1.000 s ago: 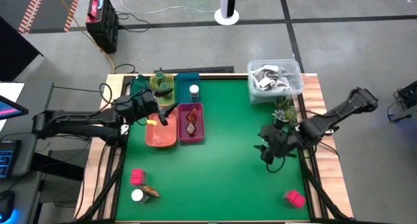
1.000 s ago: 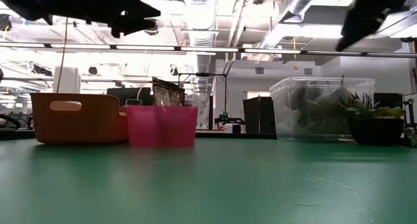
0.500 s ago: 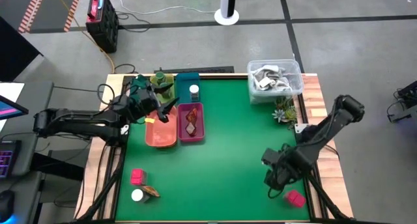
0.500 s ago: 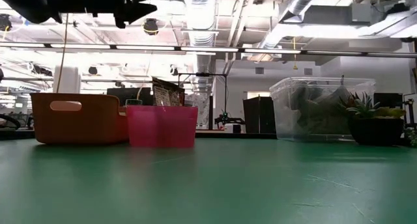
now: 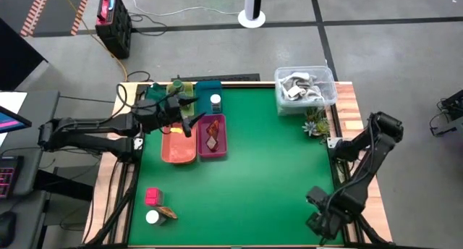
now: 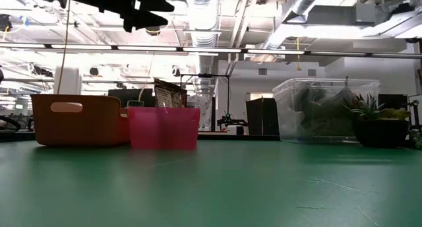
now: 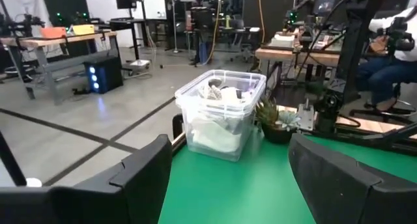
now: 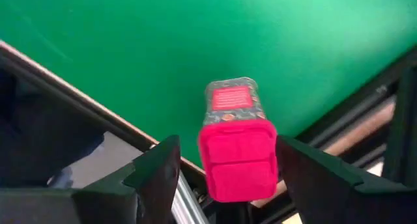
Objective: Sort spices by type
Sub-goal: Put the right red seasoning can into the orange bin
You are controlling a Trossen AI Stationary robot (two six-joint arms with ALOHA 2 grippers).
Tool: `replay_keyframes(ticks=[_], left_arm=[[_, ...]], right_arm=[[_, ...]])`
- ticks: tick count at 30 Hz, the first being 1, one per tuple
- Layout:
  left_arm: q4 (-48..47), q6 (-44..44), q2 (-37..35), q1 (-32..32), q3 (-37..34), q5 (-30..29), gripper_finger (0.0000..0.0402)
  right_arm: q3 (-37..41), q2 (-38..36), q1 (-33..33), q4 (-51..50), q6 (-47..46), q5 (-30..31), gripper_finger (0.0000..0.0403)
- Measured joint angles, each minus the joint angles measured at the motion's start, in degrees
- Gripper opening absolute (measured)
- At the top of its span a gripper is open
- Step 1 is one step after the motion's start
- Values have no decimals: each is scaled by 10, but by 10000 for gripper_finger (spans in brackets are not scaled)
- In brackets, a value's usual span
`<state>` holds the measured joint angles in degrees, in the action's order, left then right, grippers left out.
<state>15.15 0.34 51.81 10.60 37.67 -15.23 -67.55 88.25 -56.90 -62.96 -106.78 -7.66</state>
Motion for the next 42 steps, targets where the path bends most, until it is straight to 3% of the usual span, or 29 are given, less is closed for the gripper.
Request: replay_keyframes(ticks=[10,13,17,26,32,37,42], left_arm=[[-29,-1,-2,-28,0,0,293],[-34,-1,-2,-35,0,0,293],[-41,-9,-2,-42,0,0,293],[-59,-34,-2,-69,0,-1,293],[-77,-46,-2,-88,0,-1,293],[-95,-30,-1,-94,0,0,293],[-104,-29,-1,-94,0,-1,293]], right_arm=[[0,4,-37,24,-71,-1,286],[-1,19,-43,18,-92,-26,286],[-1,52,-54,20,-89,-62,286],[-1,94,-69,33,-87,-59,286],[-1,125,-66,42,-53,-55,280],[-2,133,-51,46,-2,-57,230],[-2,126,-20,29,55,-57,226]])
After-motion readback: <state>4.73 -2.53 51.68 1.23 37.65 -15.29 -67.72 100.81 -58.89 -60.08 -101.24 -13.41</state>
